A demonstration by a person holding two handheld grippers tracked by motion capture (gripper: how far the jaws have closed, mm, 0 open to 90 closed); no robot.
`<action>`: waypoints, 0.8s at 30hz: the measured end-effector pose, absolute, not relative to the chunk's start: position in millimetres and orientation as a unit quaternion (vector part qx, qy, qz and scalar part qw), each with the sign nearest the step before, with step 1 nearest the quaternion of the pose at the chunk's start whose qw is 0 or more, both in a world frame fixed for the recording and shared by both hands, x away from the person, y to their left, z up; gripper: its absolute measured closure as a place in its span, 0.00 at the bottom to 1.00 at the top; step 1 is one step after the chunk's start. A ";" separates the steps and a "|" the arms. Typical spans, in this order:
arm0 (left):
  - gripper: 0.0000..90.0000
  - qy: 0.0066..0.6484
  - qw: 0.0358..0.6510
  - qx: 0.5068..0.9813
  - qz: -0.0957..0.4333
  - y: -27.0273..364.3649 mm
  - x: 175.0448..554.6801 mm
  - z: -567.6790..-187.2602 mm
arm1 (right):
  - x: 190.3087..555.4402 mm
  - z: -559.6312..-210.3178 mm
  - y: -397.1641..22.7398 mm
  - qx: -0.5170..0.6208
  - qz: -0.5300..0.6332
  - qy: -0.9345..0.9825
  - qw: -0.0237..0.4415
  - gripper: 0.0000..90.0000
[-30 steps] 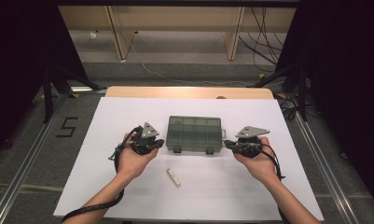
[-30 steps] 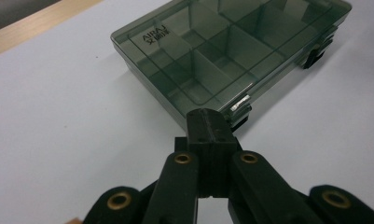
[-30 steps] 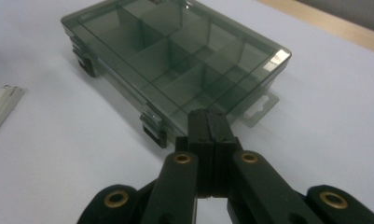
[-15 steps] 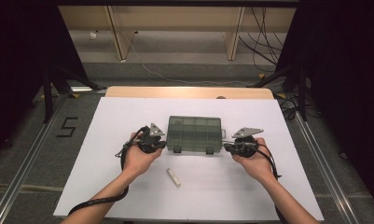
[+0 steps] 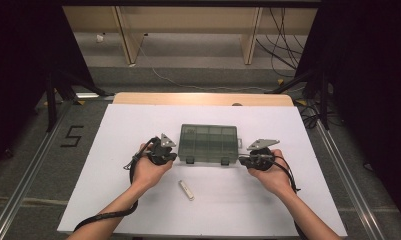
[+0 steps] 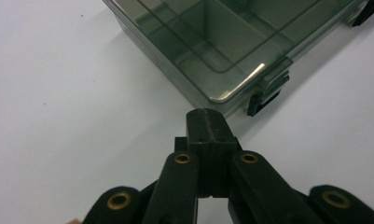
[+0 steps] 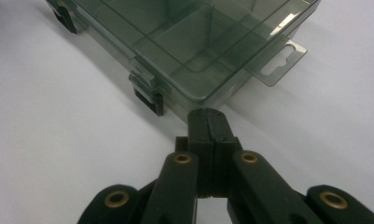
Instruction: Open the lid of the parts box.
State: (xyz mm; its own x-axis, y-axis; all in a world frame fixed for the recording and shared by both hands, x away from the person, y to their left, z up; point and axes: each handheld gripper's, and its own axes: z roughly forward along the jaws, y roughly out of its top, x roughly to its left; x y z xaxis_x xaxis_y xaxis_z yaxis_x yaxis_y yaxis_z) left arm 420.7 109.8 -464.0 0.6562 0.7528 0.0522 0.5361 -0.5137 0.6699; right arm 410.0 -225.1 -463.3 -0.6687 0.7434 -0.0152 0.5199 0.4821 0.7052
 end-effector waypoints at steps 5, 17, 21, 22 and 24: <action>1.00 0.373 0.314 0.856 0.172 111.5 420.2 -463.3 | 410.4 -463.3 -226.0 0.363 0.338 0.853 0.161 1.00; 1.00 0.373 0.323 0.853 0.171 108.0 419.0 -468.4 | 408.0 -465.6 -225.3 0.361 0.342 0.852 0.165 1.00; 0.99 0.373 0.318 0.854 0.174 108.8 419.9 -468.8 | 408.4 -467.2 -224.7 0.359 0.343 0.851 0.171 1.00; 1.00 0.374 0.321 0.853 0.173 108.7 419.9 -468.8 | 408.4 -467.3 -224.6 0.359 0.343 0.851 0.171 1.00; 0.99 0.374 0.320 0.853 0.174 109.3 420.2 -468.5 | 408.3 -466.8 -225.1 0.359 0.342 0.852 0.166 1.00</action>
State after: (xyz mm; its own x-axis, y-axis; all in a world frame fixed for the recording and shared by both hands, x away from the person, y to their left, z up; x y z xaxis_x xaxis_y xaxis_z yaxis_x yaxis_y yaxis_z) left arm 420.2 109.3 -468.5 0.6606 0.7486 0.0575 0.5267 -0.5166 0.6750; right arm 408.3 -225.1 -466.8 -0.6870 0.7257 -0.0373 0.4981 0.5077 0.7030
